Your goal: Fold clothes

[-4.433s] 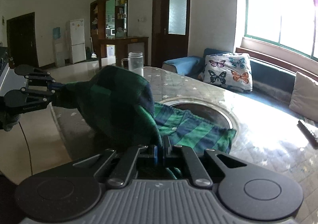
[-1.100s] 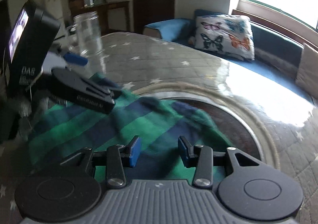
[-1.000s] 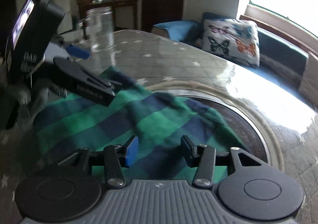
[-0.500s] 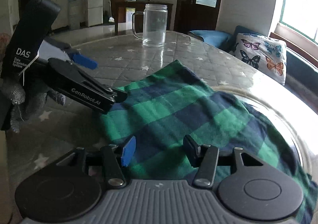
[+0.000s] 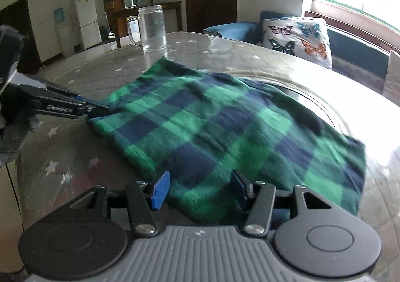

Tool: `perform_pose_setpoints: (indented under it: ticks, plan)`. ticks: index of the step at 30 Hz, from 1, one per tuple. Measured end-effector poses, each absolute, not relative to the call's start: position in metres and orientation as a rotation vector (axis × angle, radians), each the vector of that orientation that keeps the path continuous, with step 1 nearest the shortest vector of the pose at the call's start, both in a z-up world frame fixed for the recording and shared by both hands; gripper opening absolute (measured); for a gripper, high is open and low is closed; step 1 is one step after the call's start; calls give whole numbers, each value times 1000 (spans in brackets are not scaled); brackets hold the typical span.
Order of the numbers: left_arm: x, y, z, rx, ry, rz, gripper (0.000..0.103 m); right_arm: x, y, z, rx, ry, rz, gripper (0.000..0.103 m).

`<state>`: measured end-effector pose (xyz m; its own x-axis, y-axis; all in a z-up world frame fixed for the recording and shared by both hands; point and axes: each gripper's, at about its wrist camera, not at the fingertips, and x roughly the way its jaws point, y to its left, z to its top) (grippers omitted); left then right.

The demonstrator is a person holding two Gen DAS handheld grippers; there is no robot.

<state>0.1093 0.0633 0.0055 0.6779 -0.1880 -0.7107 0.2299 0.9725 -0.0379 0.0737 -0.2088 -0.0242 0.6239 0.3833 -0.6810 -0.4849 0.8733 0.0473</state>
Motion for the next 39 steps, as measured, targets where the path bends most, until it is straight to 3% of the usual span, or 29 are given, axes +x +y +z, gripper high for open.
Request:
perform_pose_setpoints:
  ticks: [8, 21, 24, 25, 27, 29, 39]
  plan:
    - [64, 70, 9, 22, 809, -275, 13, 47, -243, -20, -121, 737, 484, 55]
    - [59, 69, 9, 17, 813, -268, 13, 65, -320, -14, 42, 720, 200, 54]
    - [60, 67, 10, 29, 812, -268, 13, 66, -332, -22, 123, 764, 205, 46]
    - [60, 67, 10, 31, 813, -268, 13, 66, -335, -25, 145, 773, 209, 33]
    - [59, 67, 11, 32, 814, -270, 13, 63, -341, -28, 187, 785, 225, 16]
    - [59, 67, 12, 36, 818, -273, 13, 57, -345, -28, 189, 780, 223, 8]
    - [24, 59, 14, 75, 847, -353, 13, -2, -352, -14, 147, 816, 226, 6]
